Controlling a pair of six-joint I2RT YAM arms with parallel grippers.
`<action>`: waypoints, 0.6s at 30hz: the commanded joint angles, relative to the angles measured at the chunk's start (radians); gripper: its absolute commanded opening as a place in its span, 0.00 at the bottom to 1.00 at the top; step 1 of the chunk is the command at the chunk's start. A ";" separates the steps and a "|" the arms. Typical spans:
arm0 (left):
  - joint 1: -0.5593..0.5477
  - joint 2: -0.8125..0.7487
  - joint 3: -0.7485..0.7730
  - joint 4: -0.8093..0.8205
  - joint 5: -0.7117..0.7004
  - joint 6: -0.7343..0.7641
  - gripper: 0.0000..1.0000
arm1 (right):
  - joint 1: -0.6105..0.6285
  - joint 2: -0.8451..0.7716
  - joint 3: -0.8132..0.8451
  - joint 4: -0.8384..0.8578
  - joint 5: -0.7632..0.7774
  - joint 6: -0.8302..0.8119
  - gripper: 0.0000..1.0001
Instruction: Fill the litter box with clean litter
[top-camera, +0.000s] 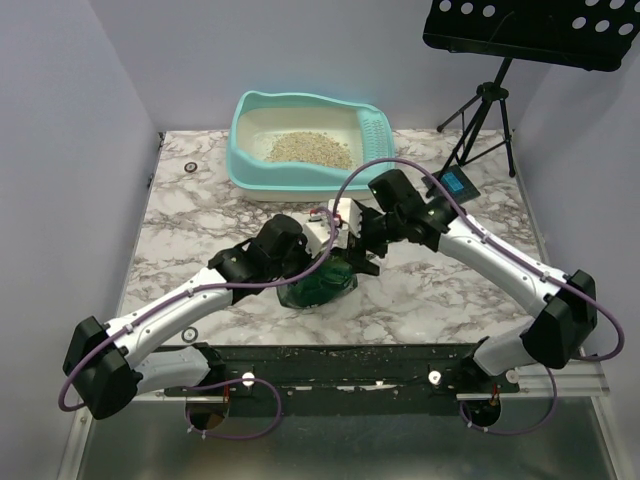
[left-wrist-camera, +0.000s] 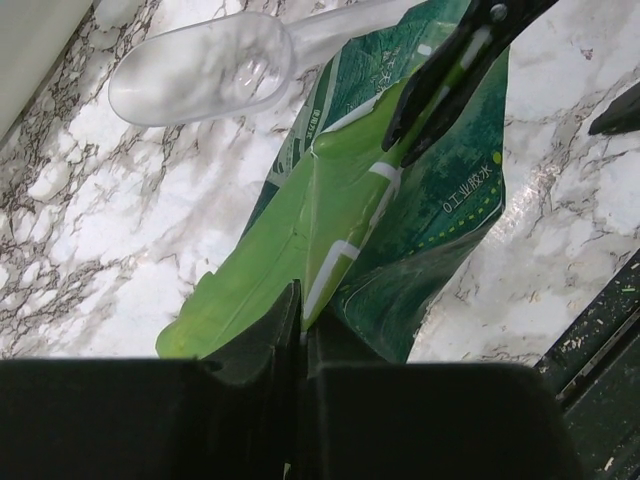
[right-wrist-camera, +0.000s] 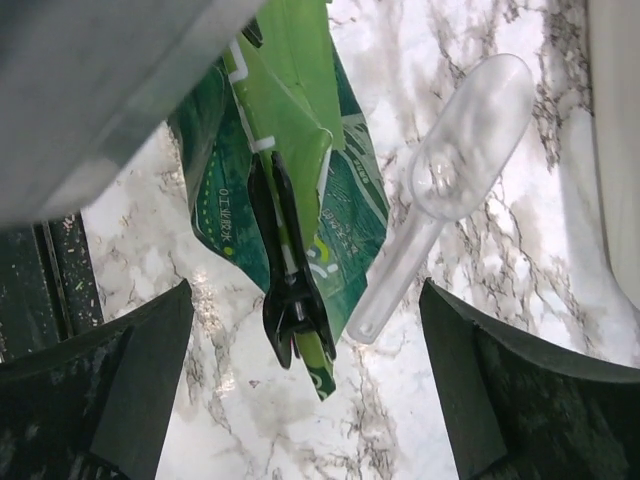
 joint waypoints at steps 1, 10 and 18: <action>0.000 -0.030 0.010 0.038 -0.020 -0.009 0.15 | 0.001 -0.089 -0.012 0.017 0.079 0.048 1.00; 0.000 -0.064 0.025 0.047 -0.009 -0.016 0.39 | -0.003 -0.265 -0.013 0.168 0.370 0.287 1.00; 0.000 -0.119 0.089 0.024 -0.033 -0.030 0.99 | -0.005 -0.344 0.040 0.094 0.481 0.516 1.00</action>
